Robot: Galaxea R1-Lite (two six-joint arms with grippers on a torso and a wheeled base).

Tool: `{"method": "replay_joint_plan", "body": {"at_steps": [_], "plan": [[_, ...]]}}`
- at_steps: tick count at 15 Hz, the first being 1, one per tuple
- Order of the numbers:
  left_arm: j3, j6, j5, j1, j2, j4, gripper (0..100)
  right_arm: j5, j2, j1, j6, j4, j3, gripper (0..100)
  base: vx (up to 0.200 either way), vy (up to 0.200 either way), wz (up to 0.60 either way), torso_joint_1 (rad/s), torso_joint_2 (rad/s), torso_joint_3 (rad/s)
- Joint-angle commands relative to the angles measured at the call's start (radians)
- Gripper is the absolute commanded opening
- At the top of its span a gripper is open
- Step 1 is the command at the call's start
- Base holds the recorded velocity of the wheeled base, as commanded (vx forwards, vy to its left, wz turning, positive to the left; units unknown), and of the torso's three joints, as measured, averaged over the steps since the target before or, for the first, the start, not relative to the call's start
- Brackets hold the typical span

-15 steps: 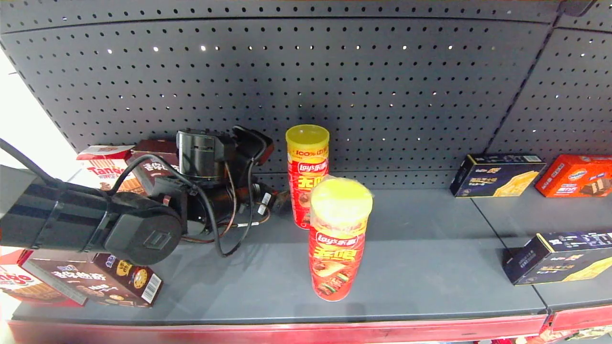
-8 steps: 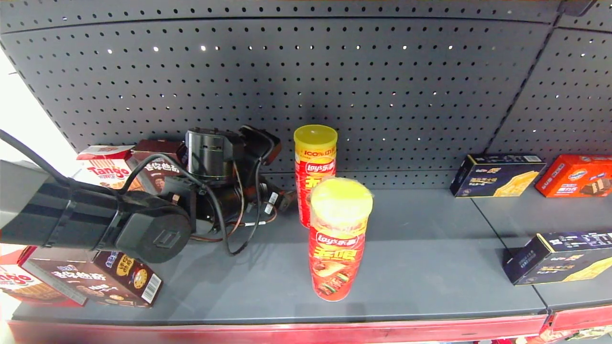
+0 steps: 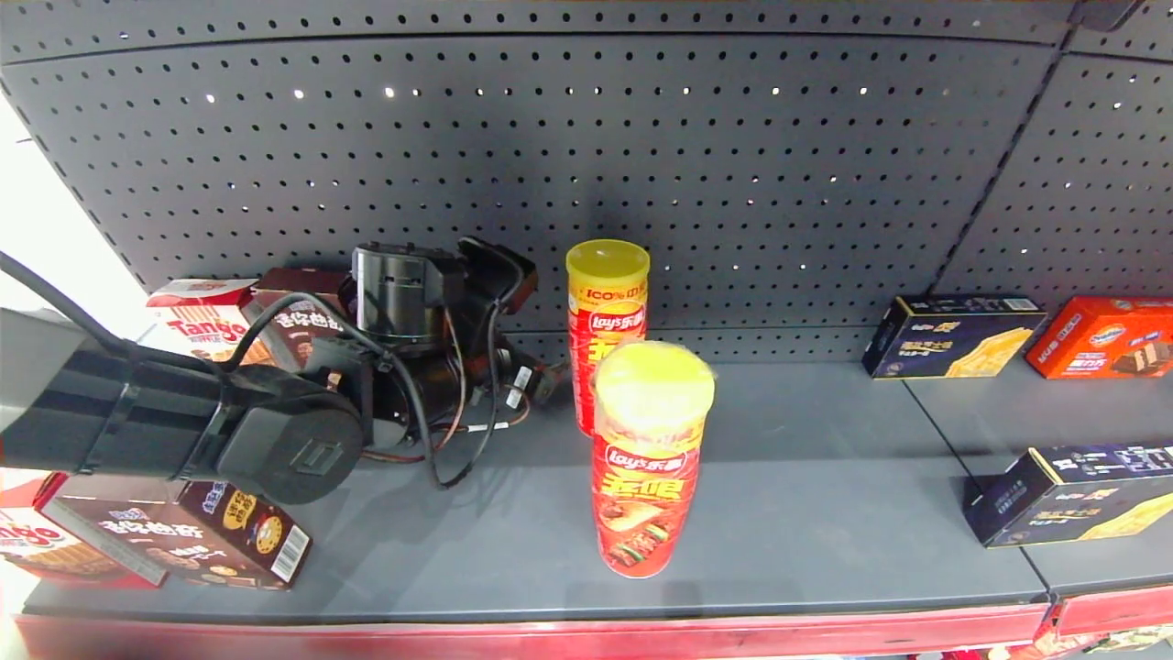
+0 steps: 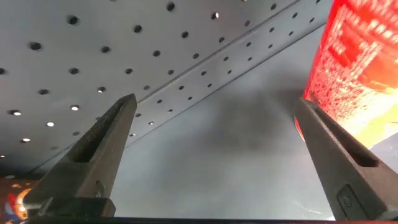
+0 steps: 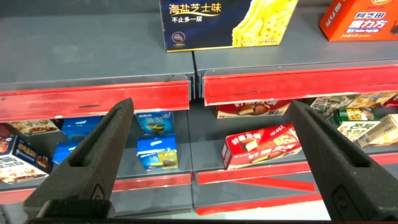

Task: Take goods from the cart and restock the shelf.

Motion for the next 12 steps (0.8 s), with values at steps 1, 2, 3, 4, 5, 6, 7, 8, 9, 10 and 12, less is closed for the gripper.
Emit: {"method": "replay_joint_plan", "body": {"at_steps": [1, 2, 3, 4, 5, 6, 7, 8, 9, 10, 12], "plan": [[0.005, -0.008, -0.001, 0.006, -0.079, 0.005, 100, 0.0, 0.002, 0.0, 0.0, 0.0, 0.0, 100, 0.0, 0.0, 0.0, 0.0, 0.0, 0.0], [0.004, -0.017, -0.001, 0.009, -0.114, 0.0, 100, 0.0, 0.002, 0.0, 0.0, 0.0, 0.0, 100, 0.0, 0.0, 0.0, 0.0, 0.0, 0.0], [0.011, -0.02, -0.001, 0.021, -0.16, 0.0, 100, 0.0, 0.002, 0.0, 0.0, 0.0, 0.0, 100, 0.0, 0.0, 0.0, 0.0, 0.0, 0.0], [0.034, -0.039, -0.001, 0.023, -0.218, -0.002, 100, 0.0, 0.002, 0.0, 0.0, 0.0, 0.0, 100, 0.0, 0.0, 0.0, 0.0, 0.0, 0.0], [0.056, -0.06, -0.001, 0.017, -0.278, -0.006, 100, 0.0, 0.002, 0.0, 0.0, 0.0, 0.0, 100, 0.0, 0.0, 0.0, 0.0, 0.0, 0.0], [0.074, -0.077, 0.001, 0.014, -0.319, -0.011, 100, 0.0, 0.002, 0.0, 0.0, 0.0, 0.0, 100, 0.0, 0.0, 0.0, 0.0, 0.0, 0.0], [0.128, -0.092, -0.001, 0.009, -0.404, -0.02, 100, 0.0, 0.002, 0.0, 0.0, 0.0, 0.0, 100, 0.0, 0.0, 0.0, 0.0, 0.0, 0.0], [0.209, -0.092, -0.001, -0.003, -0.517, -0.022, 100, -0.001, 0.002, 0.0, 0.0, 0.0, 0.0, 100, 0.0, 0.0, 0.0, 0.0, 0.0, 0.0], [0.281, -0.094, -0.001, 0.0, -0.612, -0.012, 100, 0.0, 0.002, 0.0, 0.0, 0.0, 0.0, 100, 0.0, 0.0, 0.0, 0.0, 0.0, 0.0], [0.366, -0.1, 0.004, 0.0, -0.708, -0.02, 100, 0.0, 0.002, 0.0, 0.0, 0.0, 0.0, 100, 0.0, 0.0, 0.0, 0.0, 0.0, 0.0], [0.493, -0.101, 0.002, -0.005, -0.953, -0.005, 100, 0.0, 0.002, 0.0, 0.0, 0.0, 0.0, 100, 0.0, 0.0, 0.0, 0.0, 0.0, 0.0]]}}
